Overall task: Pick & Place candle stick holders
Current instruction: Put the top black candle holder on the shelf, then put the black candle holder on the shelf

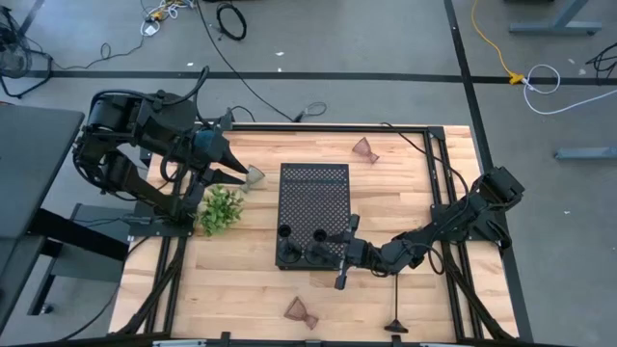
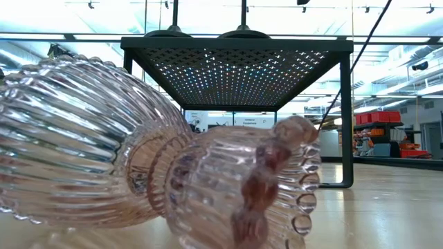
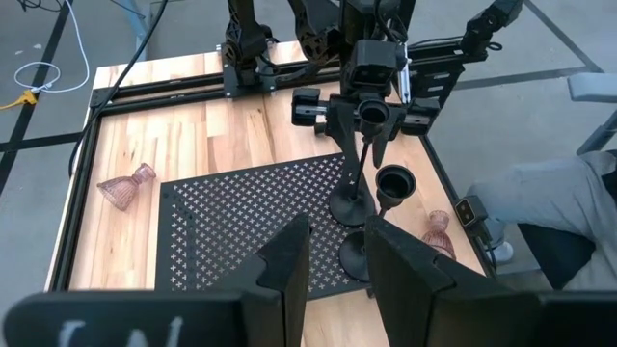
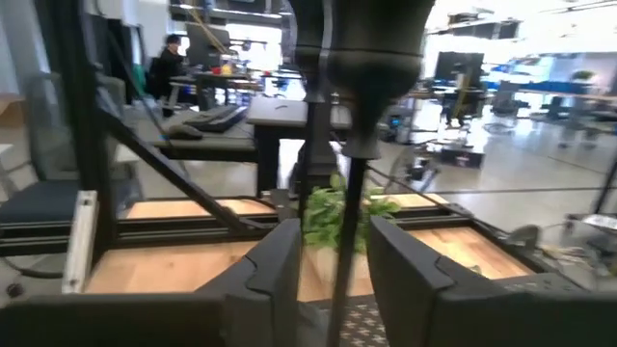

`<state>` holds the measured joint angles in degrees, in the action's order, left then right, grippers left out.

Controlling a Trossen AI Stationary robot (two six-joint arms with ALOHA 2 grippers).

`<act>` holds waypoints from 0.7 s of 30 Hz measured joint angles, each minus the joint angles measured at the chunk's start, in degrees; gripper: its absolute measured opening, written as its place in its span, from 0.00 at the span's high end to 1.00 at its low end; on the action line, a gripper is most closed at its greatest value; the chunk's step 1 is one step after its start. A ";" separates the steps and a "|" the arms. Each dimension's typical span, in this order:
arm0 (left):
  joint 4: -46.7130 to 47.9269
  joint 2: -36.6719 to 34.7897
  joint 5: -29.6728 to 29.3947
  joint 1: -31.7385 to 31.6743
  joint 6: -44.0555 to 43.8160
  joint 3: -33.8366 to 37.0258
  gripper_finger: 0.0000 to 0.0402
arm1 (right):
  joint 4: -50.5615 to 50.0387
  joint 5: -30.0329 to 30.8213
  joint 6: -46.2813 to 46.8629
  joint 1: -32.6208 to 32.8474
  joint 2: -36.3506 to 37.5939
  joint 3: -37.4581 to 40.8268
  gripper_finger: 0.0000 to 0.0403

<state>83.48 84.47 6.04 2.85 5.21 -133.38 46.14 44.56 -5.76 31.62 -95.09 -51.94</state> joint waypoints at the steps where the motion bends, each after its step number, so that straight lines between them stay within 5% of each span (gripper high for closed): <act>1: 0.00 0.00 0.00 0.00 0.00 0.00 0.73 | 0.00 1.00 -0.47 0.05 0.00 0.00 0.67; 14: 0.85 0.00 0.00 0.02 -0.02 0.01 0.73 | 2.11 10.86 -5.75 5.24 0.51 0.04 0.64; 21: 0.98 0.00 0.00 0.00 -0.02 0.02 0.73 | 0.93 26.25 -5.22 12.80 3.20 0.04 0.64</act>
<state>84.47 84.47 6.04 2.85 5.19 -133.36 47.06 70.81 -10.98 44.42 -91.89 -51.90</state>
